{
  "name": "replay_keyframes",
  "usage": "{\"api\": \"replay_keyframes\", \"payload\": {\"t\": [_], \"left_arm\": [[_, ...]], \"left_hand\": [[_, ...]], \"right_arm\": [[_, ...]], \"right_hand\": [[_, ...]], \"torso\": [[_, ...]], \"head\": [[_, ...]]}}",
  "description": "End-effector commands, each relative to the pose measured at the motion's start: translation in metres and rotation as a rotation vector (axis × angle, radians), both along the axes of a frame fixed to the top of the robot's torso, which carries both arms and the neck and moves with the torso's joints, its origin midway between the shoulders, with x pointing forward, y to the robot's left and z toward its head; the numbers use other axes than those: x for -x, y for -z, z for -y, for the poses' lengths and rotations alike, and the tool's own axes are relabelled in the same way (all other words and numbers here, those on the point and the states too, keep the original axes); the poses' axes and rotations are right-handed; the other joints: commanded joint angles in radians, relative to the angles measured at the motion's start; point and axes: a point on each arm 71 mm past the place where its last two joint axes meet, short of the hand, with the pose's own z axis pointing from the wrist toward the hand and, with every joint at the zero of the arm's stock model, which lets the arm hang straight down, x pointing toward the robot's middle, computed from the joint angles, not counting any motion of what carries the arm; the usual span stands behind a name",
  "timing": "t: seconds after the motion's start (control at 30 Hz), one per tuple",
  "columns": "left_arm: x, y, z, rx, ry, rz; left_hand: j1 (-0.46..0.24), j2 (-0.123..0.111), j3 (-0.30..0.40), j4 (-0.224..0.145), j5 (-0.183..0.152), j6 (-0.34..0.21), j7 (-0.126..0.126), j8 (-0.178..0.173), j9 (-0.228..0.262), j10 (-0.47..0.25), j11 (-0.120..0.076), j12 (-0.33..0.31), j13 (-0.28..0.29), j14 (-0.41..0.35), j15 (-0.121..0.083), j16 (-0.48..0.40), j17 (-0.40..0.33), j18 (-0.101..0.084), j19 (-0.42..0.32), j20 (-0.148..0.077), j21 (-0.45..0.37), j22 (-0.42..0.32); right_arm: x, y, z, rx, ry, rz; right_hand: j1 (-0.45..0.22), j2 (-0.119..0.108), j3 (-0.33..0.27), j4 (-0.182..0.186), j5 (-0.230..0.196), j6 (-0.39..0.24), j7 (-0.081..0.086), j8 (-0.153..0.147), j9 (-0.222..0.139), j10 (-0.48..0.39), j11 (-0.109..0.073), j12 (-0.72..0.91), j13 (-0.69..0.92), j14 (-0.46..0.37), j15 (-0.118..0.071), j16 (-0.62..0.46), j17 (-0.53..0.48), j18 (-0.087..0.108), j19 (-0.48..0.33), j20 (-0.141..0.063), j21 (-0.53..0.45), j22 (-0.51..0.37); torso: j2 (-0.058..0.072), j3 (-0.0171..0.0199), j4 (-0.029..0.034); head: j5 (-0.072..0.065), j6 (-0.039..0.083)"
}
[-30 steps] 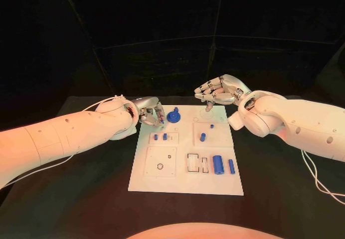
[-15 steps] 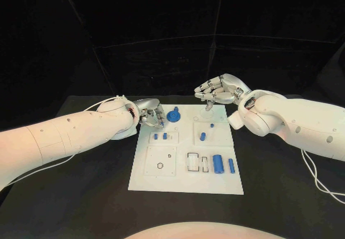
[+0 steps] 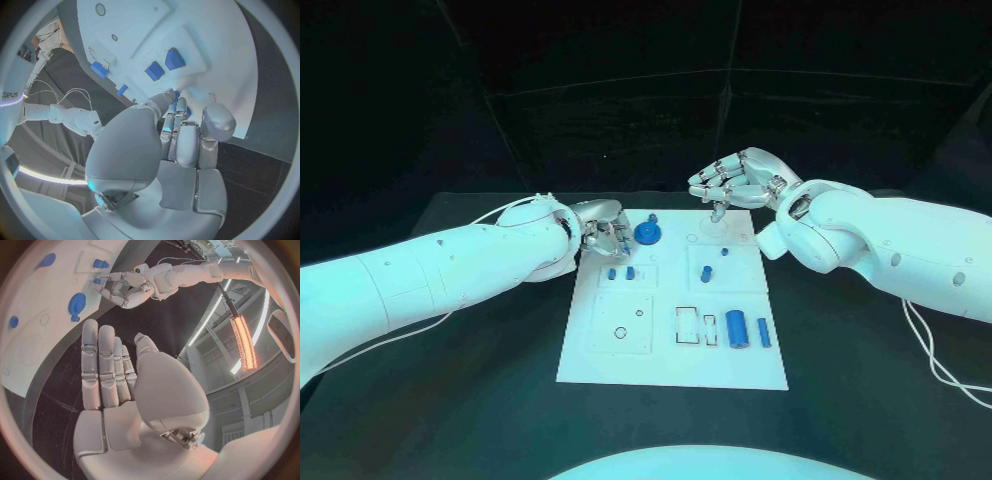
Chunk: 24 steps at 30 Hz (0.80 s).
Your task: Assemble the parts on the task board
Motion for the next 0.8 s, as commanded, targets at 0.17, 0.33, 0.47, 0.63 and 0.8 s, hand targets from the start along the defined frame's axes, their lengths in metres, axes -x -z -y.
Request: {"api": "replay_keyframes", "payload": {"t": [0.17,0.33,0.47,0.63,0.8], "left_arm": [[-0.0004,0.0033,0.0002,-0.020,-0.014,-0.030],[-0.0008,0.0041,-0.0001,-0.027,-0.021,-0.035],[-0.0012,0.0045,-0.0004,-0.030,-0.024,-0.038],[-0.0010,0.0049,-0.0003,-0.033,-0.025,-0.041],[-0.0008,0.0047,0.0000,-0.030,-0.022,-0.038]], "left_hand": [[-0.008,0.000,0.002,-0.002,-0.001,0.004,0.004,-0.006,0.000,0.003,0.001,-0.006,-0.002,0.005,-0.004,0.000,-0.003,-0.014,0.005,-0.001,-0.003,-0.002],[-0.008,0.000,0.003,-0.004,-0.001,0.004,0.004,-0.007,-0.001,0.002,0.001,-0.008,-0.003,0.005,-0.003,0.000,-0.003,-0.014,0.004,-0.001,-0.003,-0.001],[-0.008,0.000,0.003,-0.004,0.000,0.003,0.004,-0.007,-0.001,0.002,0.001,-0.008,-0.003,0.004,-0.003,0.000,-0.003,-0.014,0.004,-0.001,-0.002,-0.001],[-0.006,0.001,0.004,-0.007,0.000,0.006,0.004,-0.008,-0.001,0.005,0.001,-0.009,-0.002,0.004,-0.003,0.000,-0.004,-0.014,0.004,-0.001,-0.002,0.000],[-0.005,0.002,0.004,-0.009,-0.001,0.009,0.003,-0.007,-0.001,0.009,0.000,-0.009,-0.002,0.004,-0.004,0.001,-0.004,-0.014,0.003,-0.001,-0.002,0.001]], "right_arm": [[0.0004,-0.0018,-0.0010,-0.005,-0.008,0.010],[0.0006,-0.0019,-0.0007,-0.005,-0.007,0.010],[0.0007,-0.0019,-0.0004,-0.005,-0.007,0.010],[0.0008,-0.0019,-0.0004,-0.005,-0.007,0.010],[0.0008,-0.0019,-0.0004,-0.004,-0.007,0.009]], "right_hand": [[0.009,0.005,0.003,0.004,-0.006,-0.007,0.000,0.005,0.000,-0.008,-0.001,0.006,-0.001,0.003,0.000,-0.006,0.001,0.012,0.008,0.001,-0.007,-0.002],[0.009,0.005,0.003,0.004,-0.006,-0.007,0.000,0.005,0.000,-0.008,-0.001,0.006,-0.001,0.003,0.000,-0.006,0.001,0.012,0.008,0.001,-0.007,-0.002],[0.009,0.005,0.003,0.004,-0.006,-0.007,0.000,0.005,0.000,-0.008,-0.001,0.006,-0.001,0.003,0.000,-0.006,0.001,0.012,0.008,0.001,-0.007,-0.002],[0.009,0.005,0.003,0.004,-0.006,-0.007,0.000,0.005,0.000,-0.008,-0.001,0.006,-0.001,0.003,0.000,-0.006,0.001,0.012,0.008,0.001,-0.007,-0.002],[0.009,0.005,0.003,0.004,-0.006,-0.007,0.000,0.005,0.000,-0.008,-0.001,0.006,-0.001,0.003,0.000,-0.006,0.001,0.012,0.008,0.001,-0.007,-0.002]], "torso": [[0.000,0.0006,-0.0001],[0.001,0.0000,-0.0004],[0.001,0.0002,-0.0007],[0.001,-0.0007,0.0003],[0.001,-0.0006,0.0004]], "head": [[0.003,0.000],[0.004,0.000],[0.005,-0.002],[0.005,-0.004],[0.006,-0.005]]}}
